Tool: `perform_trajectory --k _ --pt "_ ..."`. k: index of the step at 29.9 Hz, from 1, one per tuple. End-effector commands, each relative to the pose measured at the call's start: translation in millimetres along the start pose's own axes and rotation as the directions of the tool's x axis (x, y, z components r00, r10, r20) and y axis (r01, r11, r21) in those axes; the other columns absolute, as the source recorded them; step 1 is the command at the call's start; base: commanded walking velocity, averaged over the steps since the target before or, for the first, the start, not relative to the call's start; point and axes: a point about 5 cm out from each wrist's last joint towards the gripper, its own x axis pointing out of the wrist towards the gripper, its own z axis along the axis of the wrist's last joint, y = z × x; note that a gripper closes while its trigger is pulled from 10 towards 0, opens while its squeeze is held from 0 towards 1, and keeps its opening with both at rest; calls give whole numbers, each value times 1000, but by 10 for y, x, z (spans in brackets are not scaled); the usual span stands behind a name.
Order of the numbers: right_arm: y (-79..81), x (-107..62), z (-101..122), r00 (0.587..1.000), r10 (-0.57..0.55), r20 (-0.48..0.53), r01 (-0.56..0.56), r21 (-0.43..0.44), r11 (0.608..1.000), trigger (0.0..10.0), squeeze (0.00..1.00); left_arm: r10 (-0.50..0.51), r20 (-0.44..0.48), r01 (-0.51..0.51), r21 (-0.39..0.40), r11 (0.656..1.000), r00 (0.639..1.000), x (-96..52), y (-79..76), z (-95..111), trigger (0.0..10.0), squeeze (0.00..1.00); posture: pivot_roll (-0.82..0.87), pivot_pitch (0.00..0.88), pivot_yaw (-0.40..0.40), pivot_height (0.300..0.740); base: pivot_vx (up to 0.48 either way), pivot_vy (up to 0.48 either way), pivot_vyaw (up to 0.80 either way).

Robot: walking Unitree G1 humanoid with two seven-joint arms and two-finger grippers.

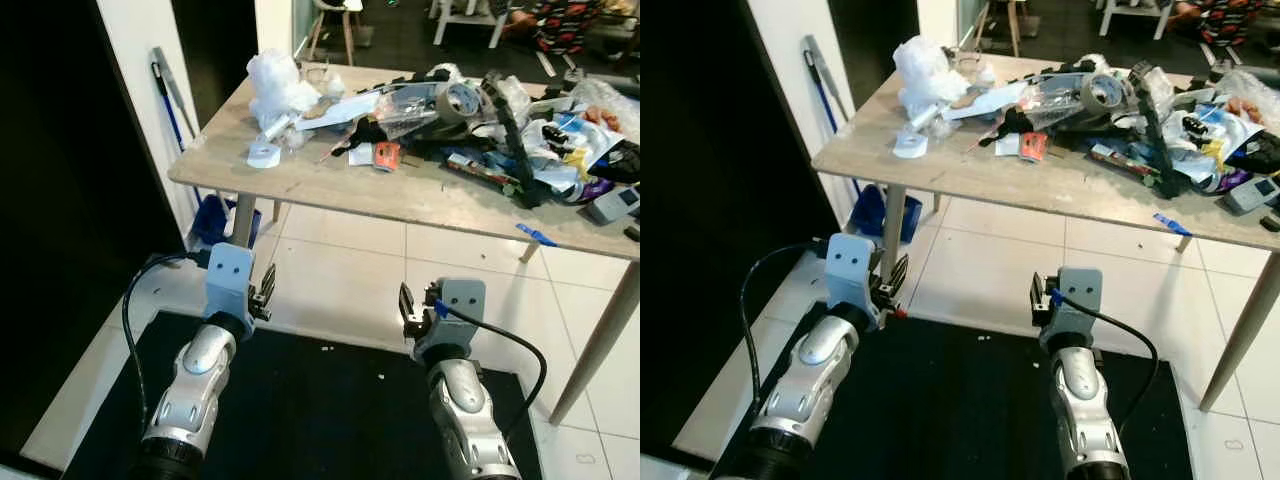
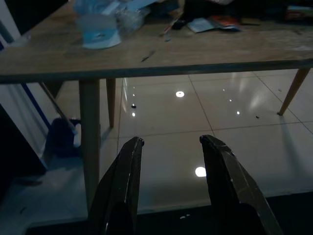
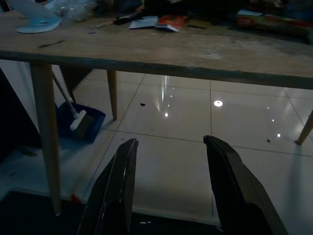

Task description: Picking trash to rubbish bin

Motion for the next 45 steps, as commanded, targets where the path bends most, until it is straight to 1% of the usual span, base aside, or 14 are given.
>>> perform_trajectory --k 1,4,6,12,26,45 --pt "18 -7 26 1000 4 14 -4 -2 1000 10000 0 -1 5 1 -4 1000 1000 1 -9 38 10000 0 -66 135 29 740 300 0 0" --pt "15 14 63 1000 -1 26 1 0 1000 10000 0 -3 22 3 -4 1000 1000 13 -4 89 10000 0 -69 136 27 740 300 0 0" --pt "26 56 139 999 3 48 -3 -2 1000 10000 0 -1 38 1 -4 1000 999 36 16 143 10000 0 -73 138 27 740 300 0 0" --pt "25 76 206 998 13 67 -12 -8 1000 10000 0 3 44 -3 -6 1000 999 47 20 169 10000 0 -73 141 25 740 301 0 0" --pt "-6 89 269 997 5 81 -4 -11 1000 10000 0 5 45 -5 -5 1000 999 53 36 199 10000 0 -75 140 25 740 302 0 0" --pt "21 112 313 996 6 91 -5 -4 1000 10000 0 16 48 -17 10 1000 999 67 71 230 10000 0 -71 136 29 740 304 0 0"
